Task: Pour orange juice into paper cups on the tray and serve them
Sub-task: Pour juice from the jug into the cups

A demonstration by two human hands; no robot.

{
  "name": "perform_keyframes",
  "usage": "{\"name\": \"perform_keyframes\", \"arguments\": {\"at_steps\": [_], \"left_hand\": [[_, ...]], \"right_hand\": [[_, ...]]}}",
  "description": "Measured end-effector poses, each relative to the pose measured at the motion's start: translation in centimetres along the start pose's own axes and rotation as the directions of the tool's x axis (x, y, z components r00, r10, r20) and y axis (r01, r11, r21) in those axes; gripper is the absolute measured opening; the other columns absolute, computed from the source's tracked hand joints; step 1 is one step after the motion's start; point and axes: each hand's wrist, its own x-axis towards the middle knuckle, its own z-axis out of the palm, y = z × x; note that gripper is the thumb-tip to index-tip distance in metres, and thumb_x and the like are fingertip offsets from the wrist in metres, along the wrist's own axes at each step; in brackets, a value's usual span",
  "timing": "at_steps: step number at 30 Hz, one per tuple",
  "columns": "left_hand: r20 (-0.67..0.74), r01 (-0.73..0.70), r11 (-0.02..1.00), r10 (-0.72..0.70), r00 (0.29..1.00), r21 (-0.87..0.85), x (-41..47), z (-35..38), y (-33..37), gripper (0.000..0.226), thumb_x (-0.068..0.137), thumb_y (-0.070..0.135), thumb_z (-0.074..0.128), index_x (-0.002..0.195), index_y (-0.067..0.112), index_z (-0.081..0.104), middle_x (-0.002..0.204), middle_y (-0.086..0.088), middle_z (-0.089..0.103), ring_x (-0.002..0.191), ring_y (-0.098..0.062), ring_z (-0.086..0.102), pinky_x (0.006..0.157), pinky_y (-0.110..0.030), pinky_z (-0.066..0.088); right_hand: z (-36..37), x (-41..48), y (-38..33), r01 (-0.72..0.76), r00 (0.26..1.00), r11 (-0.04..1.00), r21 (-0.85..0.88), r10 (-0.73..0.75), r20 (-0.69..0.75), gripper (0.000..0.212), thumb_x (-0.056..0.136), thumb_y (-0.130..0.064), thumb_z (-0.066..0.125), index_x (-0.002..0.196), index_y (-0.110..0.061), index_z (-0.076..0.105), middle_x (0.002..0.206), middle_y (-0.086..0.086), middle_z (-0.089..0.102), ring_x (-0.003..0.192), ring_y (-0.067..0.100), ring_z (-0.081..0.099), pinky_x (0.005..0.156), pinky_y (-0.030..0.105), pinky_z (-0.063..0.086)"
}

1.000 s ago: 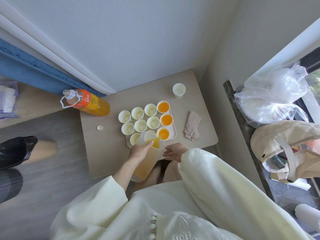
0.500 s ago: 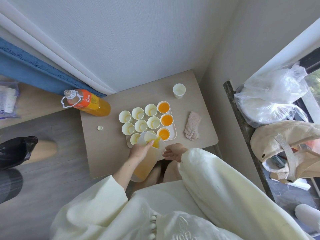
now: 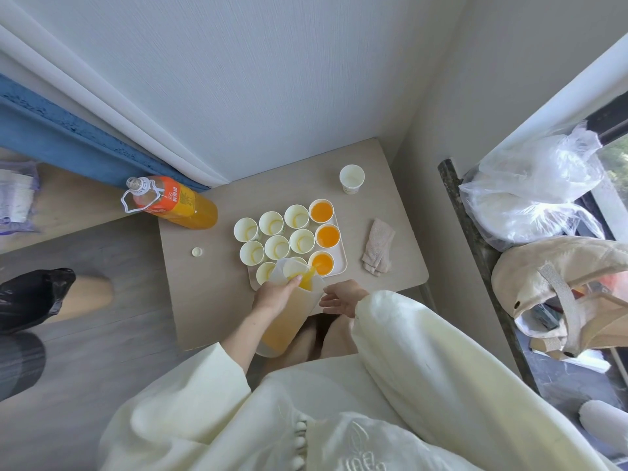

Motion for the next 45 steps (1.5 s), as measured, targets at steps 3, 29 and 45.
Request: {"name": "perform_keyframes", "arguments": {"at_steps": [3,29,45], "left_hand": [[0.000,-0.002,1.000,0.002,1.000,0.003,-0.01,-0.07,0.00,0.057,0.081,0.068,0.056,0.068,0.013,0.051,0.071,-0.009,0.056,0.076,-0.028,0.057,0.068,-0.031,0.044],[0.007,-0.012,1.000,0.012,1.000,0.023,0.04,-0.25,0.21,0.068,0.082,0.068,0.055,0.087,0.001,0.065,0.092,-0.023,0.066,0.086,-0.034,0.063,0.067,-0.031,0.042],[-0.011,-0.014,1.000,0.015,1.000,0.027,-0.08,-0.21,0.50,0.058,0.083,0.066,0.055,0.062,0.013,0.044,0.063,-0.004,0.049,0.072,-0.026,0.054,0.062,-0.030,0.039]], "right_hand": [[0.07,-0.20,-0.10,-0.002,1.000,1.000,-0.001,0.002,0.001,0.020,0.094,-0.003,0.057,0.110,0.009,0.058,0.088,0.017,0.061,0.090,0.029,0.064,0.072,0.039,0.055],[0.06,-0.53,-0.10,-0.003,1.000,1.000,0.010,0.003,-0.005,0.022,0.094,-0.002,0.057,0.113,0.010,0.057,0.083,0.017,0.060,0.092,0.030,0.063,0.076,0.040,0.055],[0.04,-0.15,-0.13,-0.001,1.000,1.000,0.015,0.001,-0.008,0.024,0.094,-0.002,0.056,0.115,0.011,0.057,0.084,0.017,0.059,0.092,0.030,0.062,0.075,0.039,0.054]]}}
